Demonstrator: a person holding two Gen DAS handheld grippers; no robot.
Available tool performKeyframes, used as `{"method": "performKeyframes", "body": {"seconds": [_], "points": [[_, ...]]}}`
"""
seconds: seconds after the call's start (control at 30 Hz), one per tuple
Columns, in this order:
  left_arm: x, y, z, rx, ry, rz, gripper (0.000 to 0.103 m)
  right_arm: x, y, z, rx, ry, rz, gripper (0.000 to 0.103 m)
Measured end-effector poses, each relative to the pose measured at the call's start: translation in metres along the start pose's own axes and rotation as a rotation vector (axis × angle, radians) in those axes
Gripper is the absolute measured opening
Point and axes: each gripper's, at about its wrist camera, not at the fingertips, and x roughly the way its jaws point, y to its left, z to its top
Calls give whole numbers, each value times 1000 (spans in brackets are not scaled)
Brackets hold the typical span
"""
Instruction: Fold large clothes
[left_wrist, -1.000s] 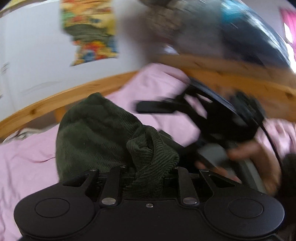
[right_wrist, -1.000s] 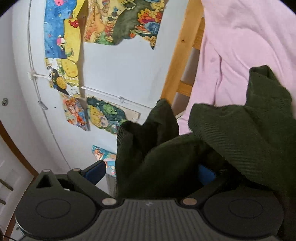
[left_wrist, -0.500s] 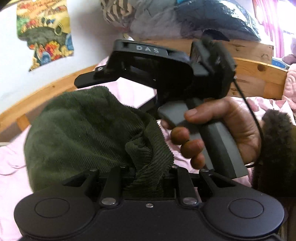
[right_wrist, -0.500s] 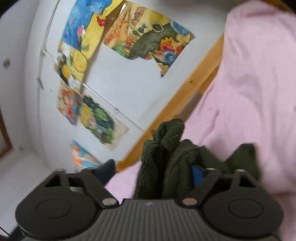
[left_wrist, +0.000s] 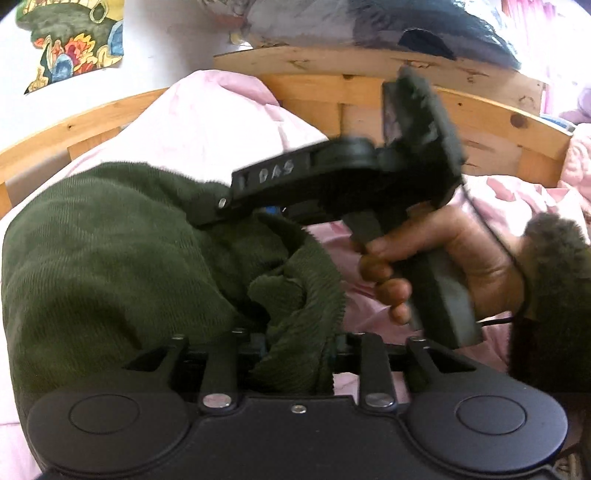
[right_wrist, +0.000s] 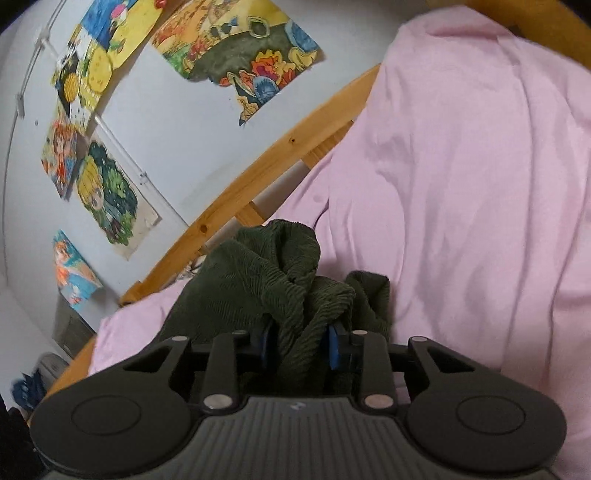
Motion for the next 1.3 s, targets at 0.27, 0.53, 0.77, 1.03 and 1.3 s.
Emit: {"method": "performKeyframes", "body": {"seconds": [0.27, 0.53, 0.77, 1.03, 1.3], "points": [[-82, 15, -9, -179, -221, -34, 79, 2, 12, -6, -144, -1, -83, 37], [-116, 73, -32, -500, -332, 357, 102, -2, 16, -16, -133, -39, -171, 71], [-84, 119, -74, -771, -241, 241, 102, -15, 39, -22, -275, -46, -297, 83], [-61, 123, -77, -692, -208, 154, 102, -42, 110, 7, -431, -256, -285, 103], [-48, 145, -89, -796, -172, 2, 102, 117, 175, 12, -890, 84, -278, 103]]}}
